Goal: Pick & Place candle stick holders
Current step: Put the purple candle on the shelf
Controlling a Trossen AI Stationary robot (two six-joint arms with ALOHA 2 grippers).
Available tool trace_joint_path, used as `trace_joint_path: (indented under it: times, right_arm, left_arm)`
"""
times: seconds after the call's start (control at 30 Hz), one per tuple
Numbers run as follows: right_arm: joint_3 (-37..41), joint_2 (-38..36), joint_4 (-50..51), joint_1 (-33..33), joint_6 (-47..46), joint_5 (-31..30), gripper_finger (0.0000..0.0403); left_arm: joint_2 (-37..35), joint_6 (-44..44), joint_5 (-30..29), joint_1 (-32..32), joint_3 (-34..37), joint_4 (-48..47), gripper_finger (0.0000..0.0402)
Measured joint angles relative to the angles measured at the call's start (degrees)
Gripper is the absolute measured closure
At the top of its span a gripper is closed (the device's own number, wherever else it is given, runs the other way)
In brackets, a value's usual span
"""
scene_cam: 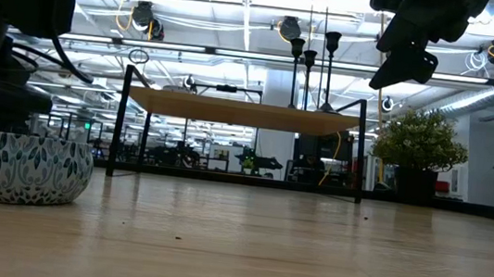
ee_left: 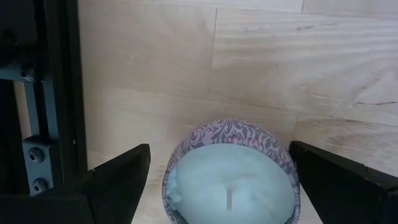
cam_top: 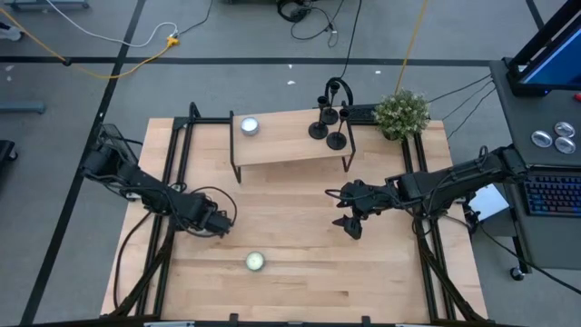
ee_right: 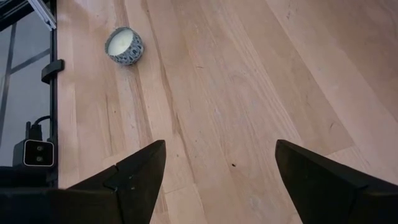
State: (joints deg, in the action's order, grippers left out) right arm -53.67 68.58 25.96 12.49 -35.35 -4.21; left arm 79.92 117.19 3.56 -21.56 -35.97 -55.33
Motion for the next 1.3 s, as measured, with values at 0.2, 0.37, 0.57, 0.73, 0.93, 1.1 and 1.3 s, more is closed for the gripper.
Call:
trace_joint_path:
  times: [0.2,0.37,0.57,0.73,0.93,1.1,1.3]
  right_arm:
    - [0.0,0.0,0.02,0.0,0.0,0.0,0.011]
    - [0.0,0.0,0.02,0.0,-0.01,0.0,0.011]
    - [0.0,0.0,0.0,0.0,-0.02,0.0,0.011]
    - [0.0,0.0,0.02,0.0,-0.01,0.02,0.011]
    - [0.0,0.0,0.02,0.0,-0.02,0.02,0.011]
    - [0.0,0.0,0.03,0.0,-0.02,0.02,0.011]
    - [0.0,0.0,0.02,0.0,-0.02,0.02,0.011]
  left_arm:
    - [0.0,1.51,0.43,0.0,0.02,0.37,0.0009]
    - [0.0,1.65,0.41,0.0,0.07,2.51,0.0009]
    - [0.02,1.61,-0.49,-0.07,0.07,3.55,0.0009]
    - [0.07,1.78,-1.68,-0.06,0.09,5.05,0.0009]
    - [0.08,2.06,-2.3,-0.04,0.09,5.42,0.0018]
    - [0.11,2.84,-3.59,-0.04,0.09,5.82,0.0073]
    - [0.11,3.21,-4.37,-0.04,0.04,5.89,0.0104]
